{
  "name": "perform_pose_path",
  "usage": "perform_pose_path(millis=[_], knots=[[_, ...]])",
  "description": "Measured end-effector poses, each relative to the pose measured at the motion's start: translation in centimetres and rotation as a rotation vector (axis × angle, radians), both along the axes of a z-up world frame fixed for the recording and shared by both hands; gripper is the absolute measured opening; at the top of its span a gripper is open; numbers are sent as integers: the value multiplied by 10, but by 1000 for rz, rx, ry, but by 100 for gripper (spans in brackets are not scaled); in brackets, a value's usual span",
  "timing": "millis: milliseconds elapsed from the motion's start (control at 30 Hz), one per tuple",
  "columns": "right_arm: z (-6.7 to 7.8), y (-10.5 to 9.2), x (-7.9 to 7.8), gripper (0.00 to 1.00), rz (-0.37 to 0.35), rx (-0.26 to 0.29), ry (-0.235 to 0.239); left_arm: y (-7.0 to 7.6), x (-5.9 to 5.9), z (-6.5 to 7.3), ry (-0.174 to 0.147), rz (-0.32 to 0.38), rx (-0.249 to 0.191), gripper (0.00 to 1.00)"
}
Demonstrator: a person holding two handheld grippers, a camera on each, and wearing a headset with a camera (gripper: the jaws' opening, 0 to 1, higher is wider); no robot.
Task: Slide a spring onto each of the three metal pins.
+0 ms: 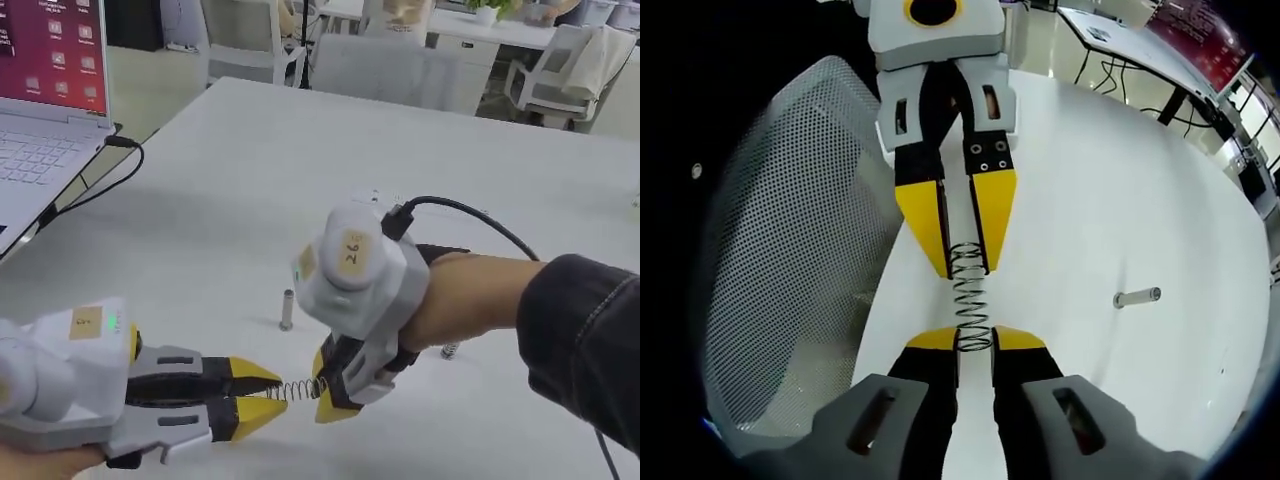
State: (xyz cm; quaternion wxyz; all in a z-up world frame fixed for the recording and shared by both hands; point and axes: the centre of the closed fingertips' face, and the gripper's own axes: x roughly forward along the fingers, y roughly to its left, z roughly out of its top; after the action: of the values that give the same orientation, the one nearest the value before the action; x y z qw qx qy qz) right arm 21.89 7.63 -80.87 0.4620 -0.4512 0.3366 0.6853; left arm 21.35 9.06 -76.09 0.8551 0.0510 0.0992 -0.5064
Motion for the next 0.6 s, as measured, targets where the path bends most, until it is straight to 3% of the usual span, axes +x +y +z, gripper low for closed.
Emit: perform_pose_path(millis=[600], knots=[[19,7,-6,9,1,45,7,1,1,-9,19,-8,25,2]])
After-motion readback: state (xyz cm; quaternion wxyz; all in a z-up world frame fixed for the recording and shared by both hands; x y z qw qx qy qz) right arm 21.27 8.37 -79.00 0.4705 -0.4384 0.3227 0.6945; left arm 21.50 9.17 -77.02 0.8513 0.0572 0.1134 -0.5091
